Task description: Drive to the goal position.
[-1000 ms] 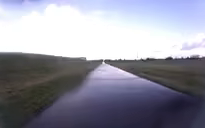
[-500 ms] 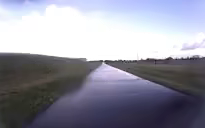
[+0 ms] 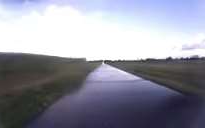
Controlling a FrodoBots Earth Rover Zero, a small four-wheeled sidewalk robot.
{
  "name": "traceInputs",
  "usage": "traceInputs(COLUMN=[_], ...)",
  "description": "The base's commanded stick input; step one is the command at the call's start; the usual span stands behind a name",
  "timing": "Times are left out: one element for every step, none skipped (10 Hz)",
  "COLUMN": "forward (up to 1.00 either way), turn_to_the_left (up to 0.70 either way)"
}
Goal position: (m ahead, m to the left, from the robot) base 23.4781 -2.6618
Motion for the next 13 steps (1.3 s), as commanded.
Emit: traceInputs(forward=[0.45, 0.45, 0.45, 0.45, 0.45, 0.45, 0.45, 0.45, 0.45, 0.45, 0.45, 0.45, 0.45], turn_to_the_left=[0.00, 0.00, 0.00, 0.00, 0.00, 0.00, 0.00, 0.00, 0.00, 0.00, 0.00, 0.00, 0.00])
